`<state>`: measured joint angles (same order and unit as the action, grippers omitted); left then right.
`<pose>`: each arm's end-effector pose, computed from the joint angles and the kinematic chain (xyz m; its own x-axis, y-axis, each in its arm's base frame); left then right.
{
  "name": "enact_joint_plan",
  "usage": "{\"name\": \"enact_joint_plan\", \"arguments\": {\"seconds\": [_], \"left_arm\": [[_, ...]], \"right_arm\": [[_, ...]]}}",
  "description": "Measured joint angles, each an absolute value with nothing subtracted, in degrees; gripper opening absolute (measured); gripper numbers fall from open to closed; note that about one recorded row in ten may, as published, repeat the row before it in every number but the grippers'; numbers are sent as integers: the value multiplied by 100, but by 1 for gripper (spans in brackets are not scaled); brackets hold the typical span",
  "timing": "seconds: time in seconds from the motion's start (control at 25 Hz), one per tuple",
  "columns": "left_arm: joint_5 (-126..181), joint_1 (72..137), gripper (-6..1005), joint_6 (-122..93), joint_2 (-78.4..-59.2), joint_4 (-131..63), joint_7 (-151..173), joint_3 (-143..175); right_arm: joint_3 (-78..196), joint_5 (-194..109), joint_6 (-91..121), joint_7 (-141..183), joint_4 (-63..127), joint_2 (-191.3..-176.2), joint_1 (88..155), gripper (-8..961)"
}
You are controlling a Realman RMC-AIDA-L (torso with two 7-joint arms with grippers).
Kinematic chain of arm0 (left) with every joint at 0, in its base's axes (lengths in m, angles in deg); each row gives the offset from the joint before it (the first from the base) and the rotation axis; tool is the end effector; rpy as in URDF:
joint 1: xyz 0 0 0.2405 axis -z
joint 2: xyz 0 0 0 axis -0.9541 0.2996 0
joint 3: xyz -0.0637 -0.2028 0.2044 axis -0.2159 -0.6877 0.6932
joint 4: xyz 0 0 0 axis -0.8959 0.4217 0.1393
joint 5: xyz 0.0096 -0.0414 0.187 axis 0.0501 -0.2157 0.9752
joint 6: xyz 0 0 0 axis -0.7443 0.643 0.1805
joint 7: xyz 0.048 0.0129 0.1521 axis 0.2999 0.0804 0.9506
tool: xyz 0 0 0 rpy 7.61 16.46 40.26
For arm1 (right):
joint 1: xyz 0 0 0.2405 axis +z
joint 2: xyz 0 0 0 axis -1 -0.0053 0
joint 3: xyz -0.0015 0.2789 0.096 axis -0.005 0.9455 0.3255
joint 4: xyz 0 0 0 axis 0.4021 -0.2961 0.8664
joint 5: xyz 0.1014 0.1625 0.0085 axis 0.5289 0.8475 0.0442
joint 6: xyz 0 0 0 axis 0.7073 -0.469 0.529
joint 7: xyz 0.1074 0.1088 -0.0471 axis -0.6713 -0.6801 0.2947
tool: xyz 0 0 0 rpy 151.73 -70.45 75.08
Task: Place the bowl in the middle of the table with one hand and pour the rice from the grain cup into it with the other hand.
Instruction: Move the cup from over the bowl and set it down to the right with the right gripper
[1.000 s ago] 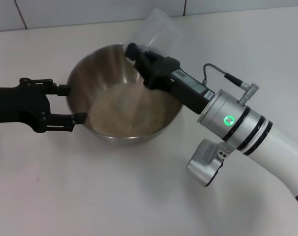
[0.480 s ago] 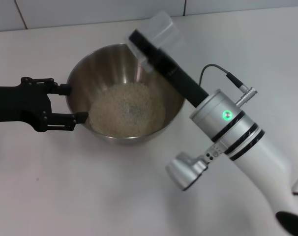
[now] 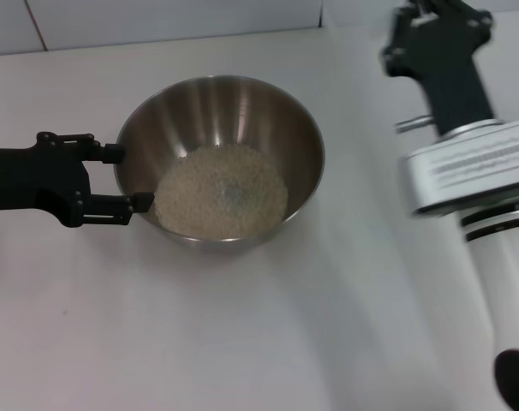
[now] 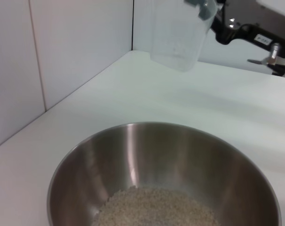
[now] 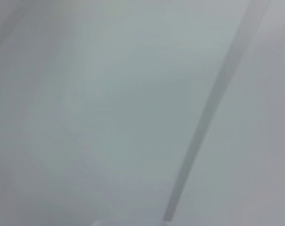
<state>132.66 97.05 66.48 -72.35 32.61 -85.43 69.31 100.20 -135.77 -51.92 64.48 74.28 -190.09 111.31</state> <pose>-0.2454 0.3379 -0.0019 0.9404 0.2424 0.2385 0.2999 -0.9219 -0.2453 0.2498 0.3396 -0.0373 0.8495 0.3055 -0.4302 -0.4580 0.0221 -0.8887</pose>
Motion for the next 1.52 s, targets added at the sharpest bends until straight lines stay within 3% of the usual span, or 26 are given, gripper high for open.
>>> {"name": "enact_joint_plan", "arguments": {"seconds": [0.44,0.72,1.52], "left_arm": [[13266,9691,802,6615,-7236,3155,-8508,6931],[13260,9736,802,6548,-7236,3010,-8484,6978],[13258,9761,802,6486,-7228,3009,-8491,7063]], "right_arm": [[9865,-13730,-3498,2430,4769,-19010,12184,93],[9364,-14033,-2777,2066,4556,-19007,12561,111],[8802,-14128,-2695,2126,4523,-19052,12313,161]]}}
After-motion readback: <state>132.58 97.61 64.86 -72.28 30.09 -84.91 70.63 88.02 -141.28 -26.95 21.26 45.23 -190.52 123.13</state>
